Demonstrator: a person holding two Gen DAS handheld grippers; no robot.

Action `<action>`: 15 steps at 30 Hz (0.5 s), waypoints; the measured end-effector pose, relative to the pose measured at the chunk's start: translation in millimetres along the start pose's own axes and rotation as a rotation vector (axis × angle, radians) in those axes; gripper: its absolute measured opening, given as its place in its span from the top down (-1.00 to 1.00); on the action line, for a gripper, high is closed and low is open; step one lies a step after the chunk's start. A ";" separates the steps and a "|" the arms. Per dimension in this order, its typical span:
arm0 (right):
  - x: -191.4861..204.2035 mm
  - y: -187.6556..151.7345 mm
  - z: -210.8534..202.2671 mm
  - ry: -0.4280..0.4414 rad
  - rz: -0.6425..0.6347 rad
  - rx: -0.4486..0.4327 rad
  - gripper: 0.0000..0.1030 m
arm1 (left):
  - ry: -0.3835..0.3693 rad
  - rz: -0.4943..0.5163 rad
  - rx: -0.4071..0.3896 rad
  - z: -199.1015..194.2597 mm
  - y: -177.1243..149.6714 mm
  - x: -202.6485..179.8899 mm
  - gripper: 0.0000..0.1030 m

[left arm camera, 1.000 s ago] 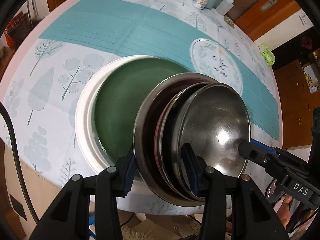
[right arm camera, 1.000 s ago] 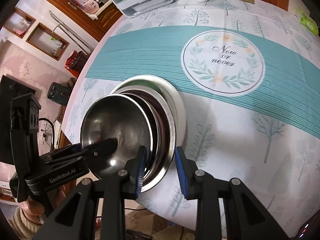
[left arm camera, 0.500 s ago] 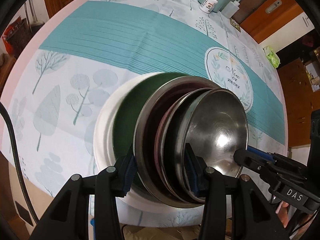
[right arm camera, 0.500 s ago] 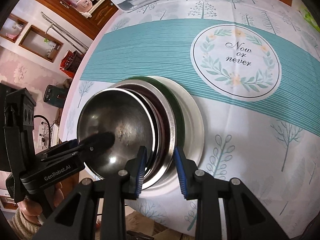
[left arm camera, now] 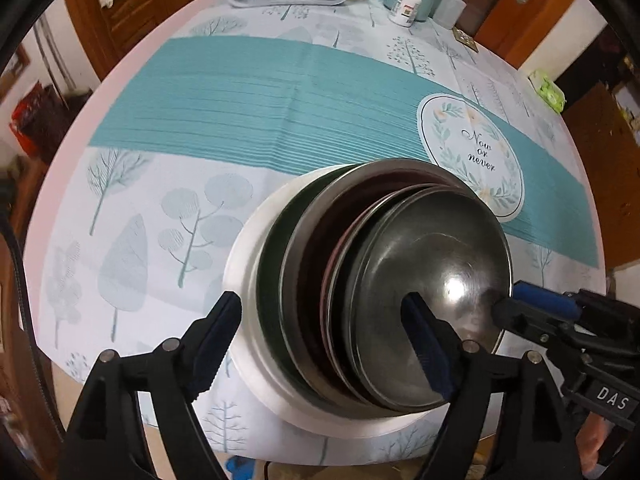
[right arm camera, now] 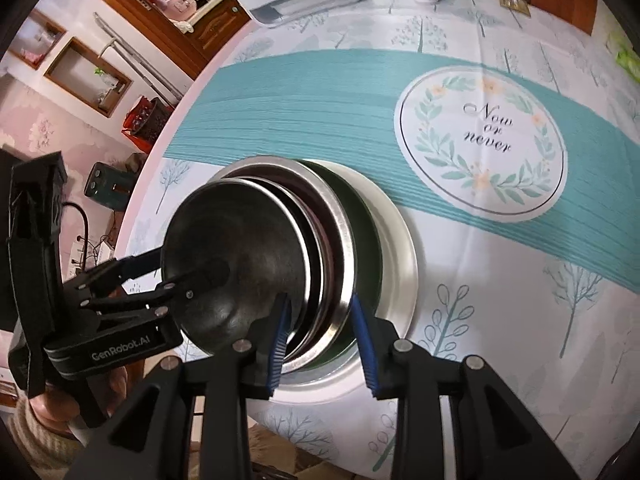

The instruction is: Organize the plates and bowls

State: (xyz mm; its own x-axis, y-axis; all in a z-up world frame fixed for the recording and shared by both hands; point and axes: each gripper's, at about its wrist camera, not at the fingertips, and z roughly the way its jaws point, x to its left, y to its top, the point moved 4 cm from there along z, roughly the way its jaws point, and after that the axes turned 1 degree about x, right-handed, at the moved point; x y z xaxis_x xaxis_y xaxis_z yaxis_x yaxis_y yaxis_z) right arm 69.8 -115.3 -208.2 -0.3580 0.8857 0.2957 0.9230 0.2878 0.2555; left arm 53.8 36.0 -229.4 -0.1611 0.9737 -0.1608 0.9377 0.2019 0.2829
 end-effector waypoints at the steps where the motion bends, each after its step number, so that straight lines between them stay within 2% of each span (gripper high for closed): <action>1: -0.5 0.1 -1.7 -0.008 -0.004 -0.009 0.31 | 0.017 0.008 -0.005 -2.1 0.3 0.0 -0.59; 3: -0.8 -1.3 -7.4 -0.026 -0.008 -0.031 0.22 | 0.042 0.023 -0.005 -6.4 -0.5 0.1 -0.68; 7: -5.8 -4.6 -18.1 -0.036 0.013 -0.062 0.22 | 0.068 0.043 -0.027 -17.3 -0.7 -4.6 -0.92; 15: -11.0 -13.1 -49.3 -0.076 0.057 -0.147 0.20 | 0.111 0.126 -0.096 -54.7 -0.9 -24.3 -0.98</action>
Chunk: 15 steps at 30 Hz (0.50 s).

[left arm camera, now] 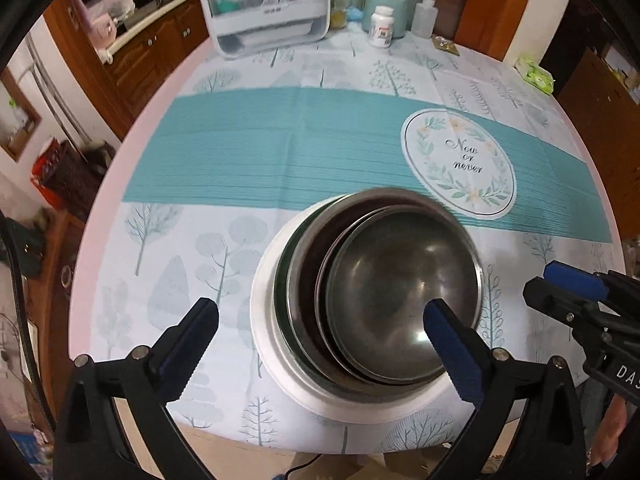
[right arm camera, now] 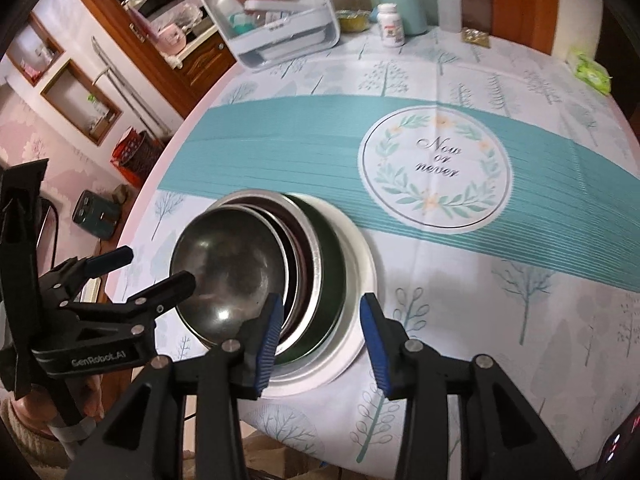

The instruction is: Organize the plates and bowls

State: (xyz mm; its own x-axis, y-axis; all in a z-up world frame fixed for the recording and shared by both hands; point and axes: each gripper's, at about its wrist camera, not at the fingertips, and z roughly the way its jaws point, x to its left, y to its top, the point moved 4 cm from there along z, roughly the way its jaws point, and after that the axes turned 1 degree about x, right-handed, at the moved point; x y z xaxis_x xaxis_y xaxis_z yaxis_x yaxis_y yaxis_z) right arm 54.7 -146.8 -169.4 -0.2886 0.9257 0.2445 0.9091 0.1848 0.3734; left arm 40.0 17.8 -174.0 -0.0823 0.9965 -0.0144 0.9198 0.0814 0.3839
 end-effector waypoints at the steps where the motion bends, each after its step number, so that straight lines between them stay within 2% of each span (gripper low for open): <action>1: 0.9 -0.7 -3.0 -0.007 0.004 -0.008 0.19 | 0.000 0.000 -0.003 -4.1 0.5 -1.0 -0.98; 6: 8.8 -2.2 -21.6 -0.066 0.015 -0.071 0.03 | 0.005 0.005 -0.060 -29.2 0.6 -4.2 -0.98; 12: 17.5 -5.5 -42.5 -0.125 0.092 -0.137 -0.14 | -0.031 0.080 -0.105 -48.9 4.6 -10.8 -0.98; 15: 22.7 -9.0 -53.1 -0.182 0.133 -0.180 -0.15 | -0.041 0.122 -0.134 -55.2 7.7 -12.1 -0.98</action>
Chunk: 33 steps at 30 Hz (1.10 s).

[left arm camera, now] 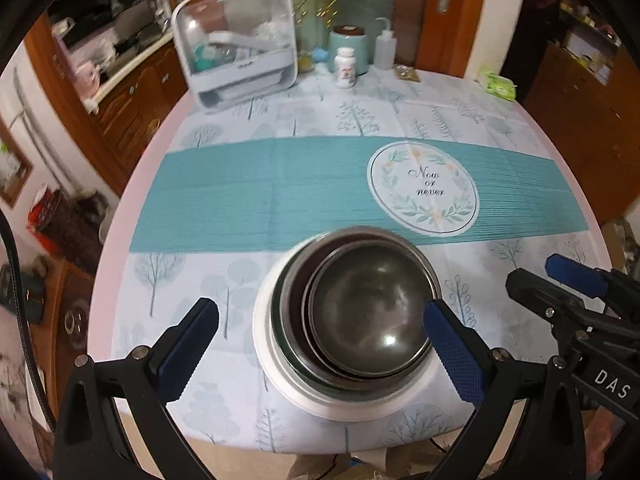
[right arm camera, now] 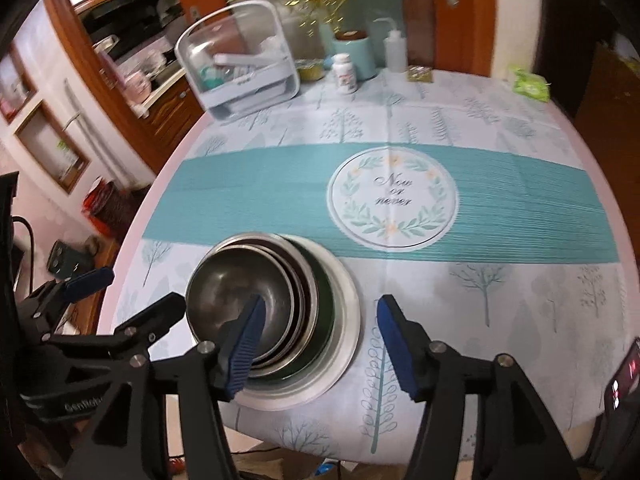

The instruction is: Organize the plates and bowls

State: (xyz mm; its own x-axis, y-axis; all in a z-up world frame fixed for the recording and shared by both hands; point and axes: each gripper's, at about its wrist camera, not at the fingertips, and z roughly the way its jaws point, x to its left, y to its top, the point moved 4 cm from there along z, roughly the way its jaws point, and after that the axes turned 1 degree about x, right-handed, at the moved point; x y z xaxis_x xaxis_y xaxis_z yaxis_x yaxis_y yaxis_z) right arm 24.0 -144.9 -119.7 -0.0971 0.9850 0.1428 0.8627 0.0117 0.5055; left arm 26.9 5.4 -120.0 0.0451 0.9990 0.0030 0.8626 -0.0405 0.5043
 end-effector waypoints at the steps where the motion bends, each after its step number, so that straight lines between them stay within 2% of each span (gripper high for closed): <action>1: 0.6 -1.0 -2.9 -0.008 0.017 -0.009 -0.15 | -0.005 0.015 -0.008 -1.4 1.2 0.4 -0.98; 6: 3.7 -9.7 -12.9 -0.059 0.100 -0.043 -0.16 | -0.014 0.072 -0.019 -3.9 0.8 2.6 -0.98; 11: 10.7 -15.6 -20.3 -0.076 0.129 -0.049 -0.17 | -0.029 0.097 -0.021 -11.4 -5.0 1.6 -0.97; 20: 25.6 -13.2 -44.3 -0.094 0.038 -0.100 -0.17 | -0.027 0.070 -0.074 -36.7 -12.7 -7.8 -0.97; 33: 27.2 -8.8 -61.4 -0.076 0.013 -0.125 -0.20 | -0.011 0.021 -0.101 -55.2 -13.0 -7.8 -0.98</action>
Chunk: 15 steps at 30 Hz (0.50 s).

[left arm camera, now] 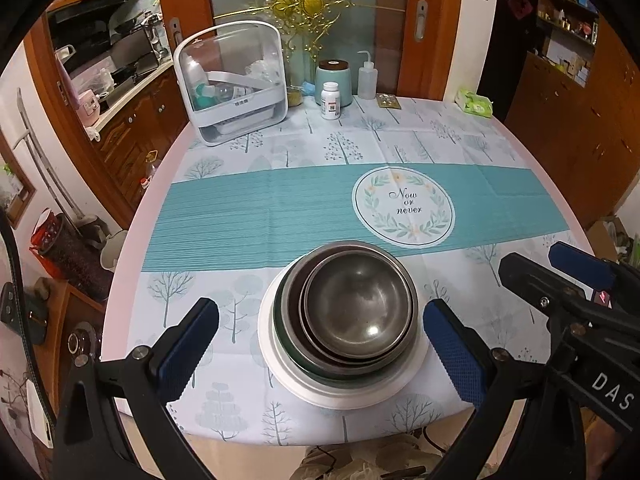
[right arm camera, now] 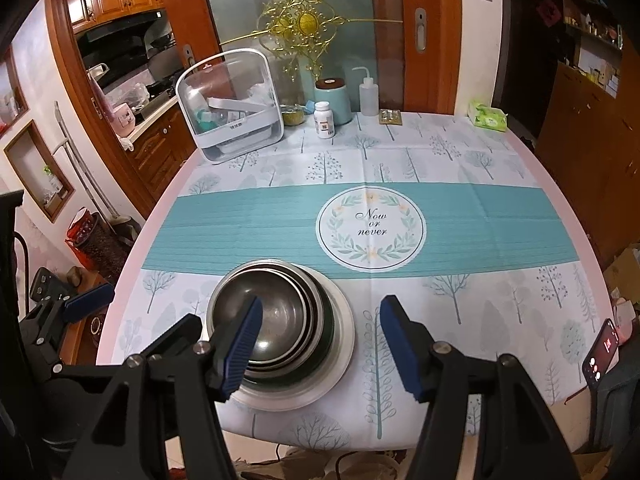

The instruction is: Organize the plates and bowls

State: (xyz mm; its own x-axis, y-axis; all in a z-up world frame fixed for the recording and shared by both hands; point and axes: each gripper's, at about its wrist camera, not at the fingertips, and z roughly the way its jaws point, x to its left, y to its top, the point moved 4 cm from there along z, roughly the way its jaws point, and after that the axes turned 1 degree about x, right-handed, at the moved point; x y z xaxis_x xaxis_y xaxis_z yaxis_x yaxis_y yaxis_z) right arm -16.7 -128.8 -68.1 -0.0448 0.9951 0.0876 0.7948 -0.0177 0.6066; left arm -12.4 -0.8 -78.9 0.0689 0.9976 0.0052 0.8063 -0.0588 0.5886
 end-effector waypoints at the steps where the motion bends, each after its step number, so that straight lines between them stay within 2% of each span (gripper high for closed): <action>1: -0.5 0.7 -0.4 0.000 0.001 -0.001 -0.20 | 0.000 -0.003 -0.002 -0.3 0.5 0.2 -0.98; 15: -9.4 1.8 -2.5 -0.011 0.031 -0.008 -0.20 | 0.009 -0.018 -0.002 0.2 3.6 0.9 -0.97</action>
State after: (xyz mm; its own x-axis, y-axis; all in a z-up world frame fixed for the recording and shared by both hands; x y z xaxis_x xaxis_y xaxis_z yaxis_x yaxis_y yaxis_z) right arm -16.4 -138.5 -65.9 -0.0135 0.9951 0.0977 0.7910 -0.0491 0.6099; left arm -9.4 -0.1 -76.9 0.0494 0.9988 0.0021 0.8064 -0.0411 0.5899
